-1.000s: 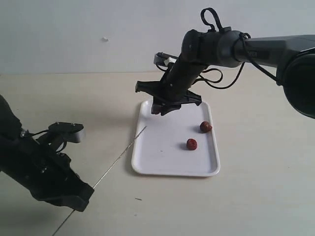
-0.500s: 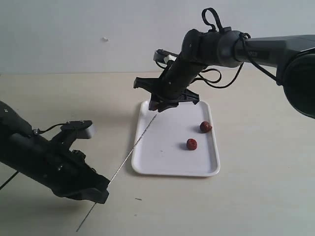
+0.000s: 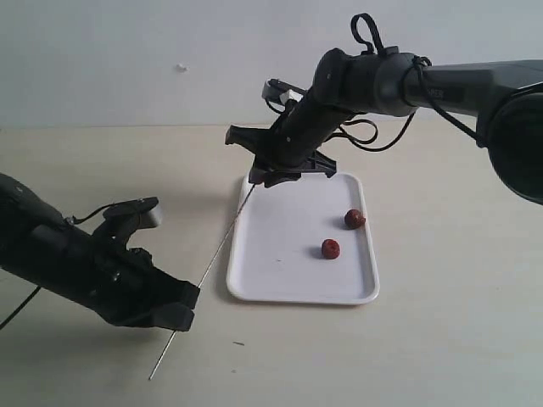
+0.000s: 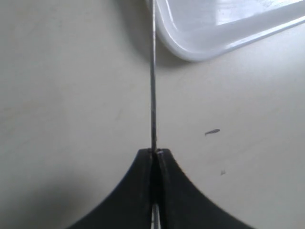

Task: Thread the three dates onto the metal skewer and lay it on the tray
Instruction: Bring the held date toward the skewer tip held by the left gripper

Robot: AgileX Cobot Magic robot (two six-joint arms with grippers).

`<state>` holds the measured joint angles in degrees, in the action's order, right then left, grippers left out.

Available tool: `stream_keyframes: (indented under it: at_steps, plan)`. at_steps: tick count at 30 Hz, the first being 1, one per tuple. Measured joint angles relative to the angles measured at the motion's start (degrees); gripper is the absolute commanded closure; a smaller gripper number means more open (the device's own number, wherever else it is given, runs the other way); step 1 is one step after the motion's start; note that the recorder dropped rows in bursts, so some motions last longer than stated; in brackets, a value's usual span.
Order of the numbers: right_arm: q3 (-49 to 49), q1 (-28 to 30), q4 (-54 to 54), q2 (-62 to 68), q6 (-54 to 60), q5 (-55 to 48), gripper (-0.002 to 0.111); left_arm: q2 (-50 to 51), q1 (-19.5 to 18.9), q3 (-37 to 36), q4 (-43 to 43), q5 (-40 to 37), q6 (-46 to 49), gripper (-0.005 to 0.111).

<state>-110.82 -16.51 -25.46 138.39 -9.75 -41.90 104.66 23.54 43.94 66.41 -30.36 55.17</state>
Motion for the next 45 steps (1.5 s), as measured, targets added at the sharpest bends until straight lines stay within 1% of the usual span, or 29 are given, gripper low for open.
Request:
stream_keyframes:
  at_steps: [13, 21, 40, 45]
  plan:
    - [0.0, 0.0, -2.64, 0.0, 0.14, 2.08, 0.081, 0.0, 0.0, 0.0, 1.74, 0.45, 0.82, 0.107]
    - [0.0, 0.0, -2.98, 0.0, 0.14, 2.31, 0.081, 0.0, 0.0, 0.0, 5.59, 0.81, 3.59, 0.107]
    - [0.0, 0.0, -4.77, 0.0, 0.14, 2.36, 0.081, 0.0, 0.0, 0.0, 7.56, 1.15, 4.22, 0.107]
    - [0.0, 0.0, -9.36, 0.0, 2.86, 2.5, 0.081, 0.0, 0.0, 0.0, 8.01, 1.53, 4.35, 0.107]
